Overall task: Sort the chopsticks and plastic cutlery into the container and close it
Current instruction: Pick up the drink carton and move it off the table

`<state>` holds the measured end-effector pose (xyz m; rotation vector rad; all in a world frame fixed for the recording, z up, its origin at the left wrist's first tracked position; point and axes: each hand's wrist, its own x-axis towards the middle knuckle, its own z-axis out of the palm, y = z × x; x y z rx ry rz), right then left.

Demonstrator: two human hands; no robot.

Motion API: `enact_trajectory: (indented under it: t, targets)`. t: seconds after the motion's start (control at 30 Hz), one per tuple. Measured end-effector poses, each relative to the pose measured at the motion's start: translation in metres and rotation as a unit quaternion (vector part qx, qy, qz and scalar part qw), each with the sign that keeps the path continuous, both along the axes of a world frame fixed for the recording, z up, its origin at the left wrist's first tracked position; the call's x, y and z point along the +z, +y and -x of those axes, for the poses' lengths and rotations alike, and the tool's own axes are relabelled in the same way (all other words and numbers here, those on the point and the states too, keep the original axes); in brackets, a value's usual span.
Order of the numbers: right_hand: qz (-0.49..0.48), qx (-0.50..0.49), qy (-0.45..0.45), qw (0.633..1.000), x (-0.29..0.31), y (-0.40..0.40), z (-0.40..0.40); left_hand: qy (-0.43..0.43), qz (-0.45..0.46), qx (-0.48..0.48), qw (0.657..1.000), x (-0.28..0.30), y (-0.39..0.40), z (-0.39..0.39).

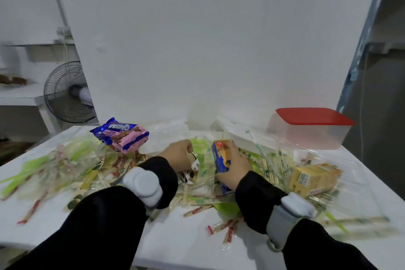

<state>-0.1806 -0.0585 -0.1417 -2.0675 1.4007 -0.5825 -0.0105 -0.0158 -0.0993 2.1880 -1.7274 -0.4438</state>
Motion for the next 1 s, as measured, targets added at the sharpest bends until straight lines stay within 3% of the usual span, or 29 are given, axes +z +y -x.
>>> enact_trajectory:
  t: [0.23,0.43,0.5,0.7,0.8,1.0]
  targets:
    - [-0.064,-0.019,-0.157,0.985,0.062,0.005,0.037,0.156,0.047,0.012,0.987,0.071,-0.006,0.016]
    - [-0.083,-0.092,-0.321,0.939,0.084,0.010,0.105,0.162,0.067,-0.067,0.982,0.097,-0.016,0.105]
    - [-0.092,-0.182,-0.377,0.904,0.062,0.021,0.162,0.161,0.021,-0.143,0.976,0.072,-0.024,0.181]
    - [-0.067,-0.263,-0.485,0.831,0.057,0.048,0.233,0.211,0.085,-0.215,0.950,0.067,-0.021,0.283]
    - [-0.071,-0.302,-0.523,0.794,0.030,0.076,0.286,0.231,0.062,-0.264,0.934,0.036,-0.015,0.346]
    - [-0.087,-0.427,-0.604,0.668,-0.059,0.160,0.391,0.203,-0.018,-0.408,0.890,-0.065,0.027,0.482]
